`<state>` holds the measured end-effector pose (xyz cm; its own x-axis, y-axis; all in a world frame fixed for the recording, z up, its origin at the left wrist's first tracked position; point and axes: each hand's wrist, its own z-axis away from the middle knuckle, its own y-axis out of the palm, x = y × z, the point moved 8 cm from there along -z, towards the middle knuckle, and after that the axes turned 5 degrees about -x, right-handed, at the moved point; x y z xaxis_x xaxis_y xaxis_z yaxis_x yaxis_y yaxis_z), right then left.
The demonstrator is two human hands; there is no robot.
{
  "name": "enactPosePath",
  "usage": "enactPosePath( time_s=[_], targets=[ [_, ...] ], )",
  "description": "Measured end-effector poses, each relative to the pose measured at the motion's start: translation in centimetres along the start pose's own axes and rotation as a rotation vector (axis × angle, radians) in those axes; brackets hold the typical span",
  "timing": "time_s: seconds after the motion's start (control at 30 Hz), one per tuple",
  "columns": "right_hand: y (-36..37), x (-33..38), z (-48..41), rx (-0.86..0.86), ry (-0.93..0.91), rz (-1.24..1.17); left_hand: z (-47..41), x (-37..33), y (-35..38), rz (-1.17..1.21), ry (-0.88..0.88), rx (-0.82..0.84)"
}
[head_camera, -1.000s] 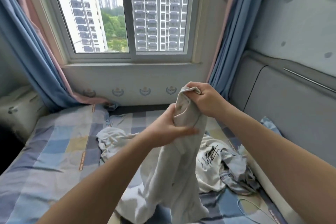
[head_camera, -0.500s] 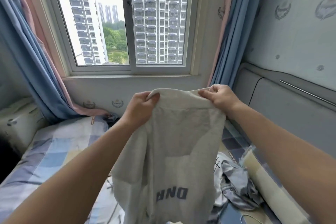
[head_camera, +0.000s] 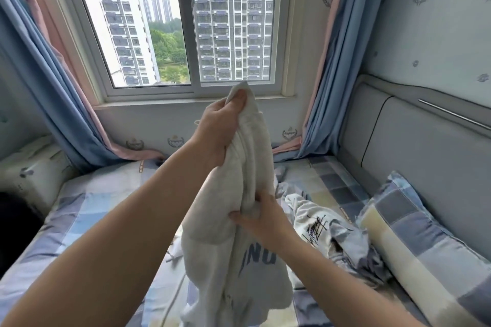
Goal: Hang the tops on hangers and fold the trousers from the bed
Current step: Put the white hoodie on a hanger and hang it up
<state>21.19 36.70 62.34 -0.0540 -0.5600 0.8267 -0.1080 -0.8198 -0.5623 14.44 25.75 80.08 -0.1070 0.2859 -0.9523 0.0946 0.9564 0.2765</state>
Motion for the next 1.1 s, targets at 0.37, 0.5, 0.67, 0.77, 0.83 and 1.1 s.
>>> enactPosePath(
  time_s=[0.37, 0.5, 0.67, 0.77, 0.83, 1.1],
  targets=[
    [-5.7, -1.7, -3.3, -0.091, -0.102, 0.124, -2.1, 0.1, -9.2, -0.224, 0.047, -0.409],
    [-7.5, 0.6, -3.9, -0.039, 0.007, -0.234, -2.3, 2.2, -10.7, -0.478, 0.069, -0.383],
    [-9.2, 3.4, -4.9, -0.074, 0.155, -0.496, 2.5, 6.0, -7.0, -0.771, 0.241, -0.175],
    [-9.6, 4.9, -5.4, -0.118, 0.220, -0.620, 6.4, 9.2, -4.0, -0.695, 0.265, -0.037],
    [-9.8, 6.1, -5.6, -0.131, 0.224, -0.695, 8.1, 12.1, -2.5, -0.680, 0.192, 0.018],
    [-10.9, 9.6, -5.9, -0.098, 0.146, -0.932, 8.0, 20.1, -3.2, -0.842, -0.156, 0.011]
  ],
)
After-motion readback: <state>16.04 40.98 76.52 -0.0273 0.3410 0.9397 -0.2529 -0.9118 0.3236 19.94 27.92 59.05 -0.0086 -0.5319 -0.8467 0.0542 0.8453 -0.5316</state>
